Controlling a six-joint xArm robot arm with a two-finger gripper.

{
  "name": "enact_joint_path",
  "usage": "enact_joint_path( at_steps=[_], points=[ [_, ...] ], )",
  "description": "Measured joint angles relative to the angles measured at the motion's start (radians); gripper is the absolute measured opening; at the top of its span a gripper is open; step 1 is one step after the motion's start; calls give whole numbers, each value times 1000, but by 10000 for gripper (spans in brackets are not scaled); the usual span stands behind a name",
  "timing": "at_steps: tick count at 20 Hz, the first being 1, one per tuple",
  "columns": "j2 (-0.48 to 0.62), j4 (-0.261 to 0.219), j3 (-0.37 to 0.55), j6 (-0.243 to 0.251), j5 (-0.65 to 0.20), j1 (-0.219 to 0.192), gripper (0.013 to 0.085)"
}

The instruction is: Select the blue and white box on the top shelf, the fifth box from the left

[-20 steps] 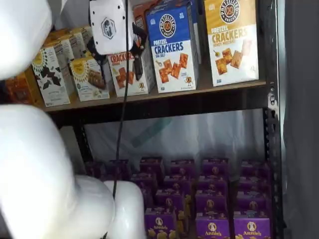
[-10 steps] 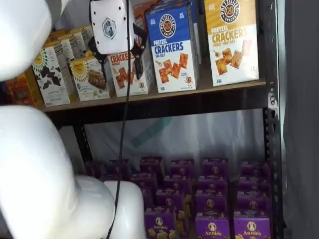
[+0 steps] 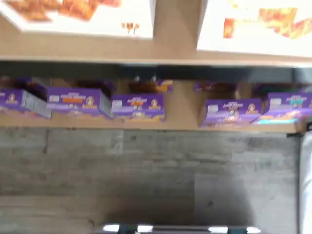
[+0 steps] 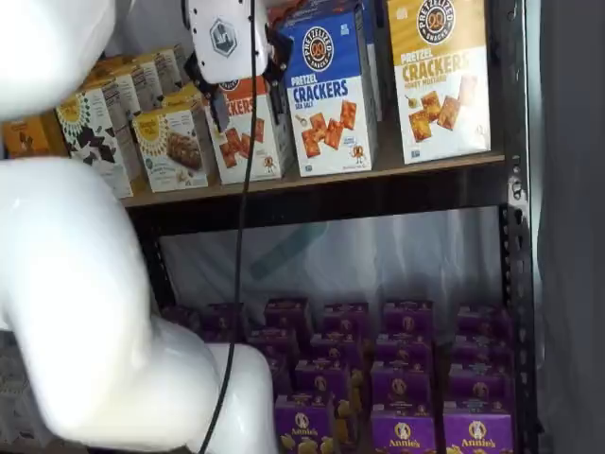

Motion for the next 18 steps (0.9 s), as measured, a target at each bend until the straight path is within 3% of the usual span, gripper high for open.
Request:
enact_joint_path(
  at_steps=[5, 12, 18],
  points=[
    [59, -31, -55, -18, -37, -12, 850],
    [123, 5, -122, -75, -52, -78, 850],
    [151, 18, -149, -106, -57, -110, 850]
  ],
)
